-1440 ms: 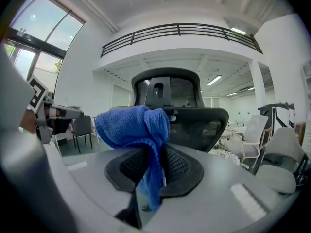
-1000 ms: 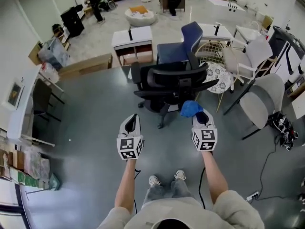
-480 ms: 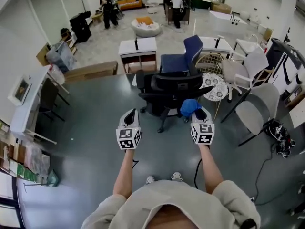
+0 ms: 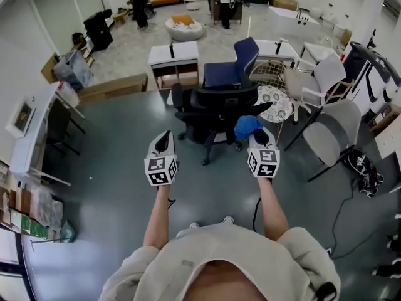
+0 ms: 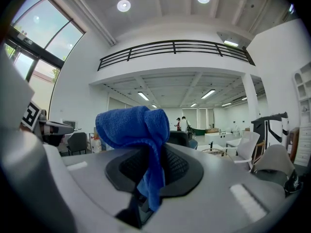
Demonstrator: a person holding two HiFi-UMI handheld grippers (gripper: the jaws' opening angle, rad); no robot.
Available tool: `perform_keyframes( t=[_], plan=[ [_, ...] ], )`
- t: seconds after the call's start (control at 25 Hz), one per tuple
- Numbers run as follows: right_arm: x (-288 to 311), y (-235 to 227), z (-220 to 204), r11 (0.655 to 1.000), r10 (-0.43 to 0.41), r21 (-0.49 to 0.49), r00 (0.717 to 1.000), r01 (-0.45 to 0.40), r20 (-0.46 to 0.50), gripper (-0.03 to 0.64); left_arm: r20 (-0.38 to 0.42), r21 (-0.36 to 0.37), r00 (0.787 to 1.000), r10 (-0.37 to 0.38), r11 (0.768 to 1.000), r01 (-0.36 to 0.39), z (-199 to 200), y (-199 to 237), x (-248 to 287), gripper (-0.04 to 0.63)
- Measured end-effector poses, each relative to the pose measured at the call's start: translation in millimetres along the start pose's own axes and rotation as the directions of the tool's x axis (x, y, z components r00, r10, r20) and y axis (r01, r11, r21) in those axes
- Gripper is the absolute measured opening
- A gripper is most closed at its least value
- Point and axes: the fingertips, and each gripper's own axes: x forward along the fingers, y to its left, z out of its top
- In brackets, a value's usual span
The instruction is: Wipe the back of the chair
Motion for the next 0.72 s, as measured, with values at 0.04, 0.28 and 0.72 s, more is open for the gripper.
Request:
perform_keyframes(
  t=[0.04,0.28,0.72],
  plan=[
    [1,-1,2,1.0,0.001,-0.001,1.0,-0.001,-0.001,0.066,0.003,-0.005,1.0,-0.001,1.0,0.001,2,0,1,0.005],
    [3,0,2,1.0,0.002,-0.009,1.0,-0.003,-0.01,0.066,0.009,-0.007,1.0,-0.008,1.0,0.008,6,-1,6,0.005],
    [5,2,-8,1.0,-0.007,-0.011,0.999,0.007,-0.037,0.066,-0.002,-0.001,1.0,-0.007,1.0,0.007,2,2,6,0.005]
  ],
)
